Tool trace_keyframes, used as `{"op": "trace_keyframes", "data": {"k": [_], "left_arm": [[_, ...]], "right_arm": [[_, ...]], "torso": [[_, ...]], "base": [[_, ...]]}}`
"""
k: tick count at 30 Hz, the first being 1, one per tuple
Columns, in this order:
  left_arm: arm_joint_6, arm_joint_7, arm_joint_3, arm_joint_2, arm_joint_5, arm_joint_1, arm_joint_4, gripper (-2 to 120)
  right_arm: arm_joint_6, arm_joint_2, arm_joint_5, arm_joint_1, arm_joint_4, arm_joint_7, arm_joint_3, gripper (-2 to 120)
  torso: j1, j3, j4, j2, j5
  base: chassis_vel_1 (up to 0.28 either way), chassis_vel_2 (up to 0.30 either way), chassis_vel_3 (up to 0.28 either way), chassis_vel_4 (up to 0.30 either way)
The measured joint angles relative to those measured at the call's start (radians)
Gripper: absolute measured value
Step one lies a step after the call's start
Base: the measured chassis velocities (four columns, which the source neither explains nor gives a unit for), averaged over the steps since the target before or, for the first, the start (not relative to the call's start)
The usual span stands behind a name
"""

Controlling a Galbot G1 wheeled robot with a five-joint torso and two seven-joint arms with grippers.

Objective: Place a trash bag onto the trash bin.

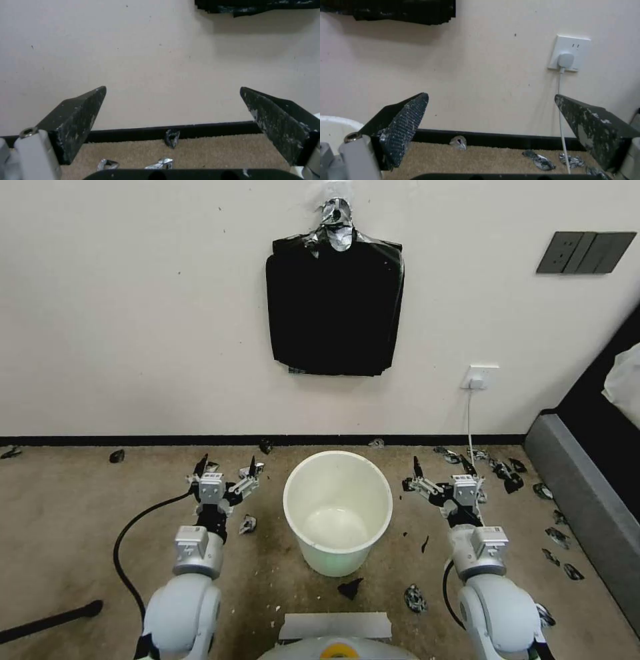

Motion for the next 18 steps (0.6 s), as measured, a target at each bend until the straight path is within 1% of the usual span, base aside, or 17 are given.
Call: {"op": "trace_keyframes", "data": {"k": [18], "left_arm": [[0.000, 0.000, 0.000, 0.000, 0.000, 0.000, 0.000, 100]], "right_arm": [[0.000, 0.000, 0.000, 0.000, 0.000, 0.000, 0.000, 100]], "torso": [[0.000, 0.000, 0.0000, 0.000, 0.0000]], "base": [[0.000, 0.000, 0.000, 0.000]]}}
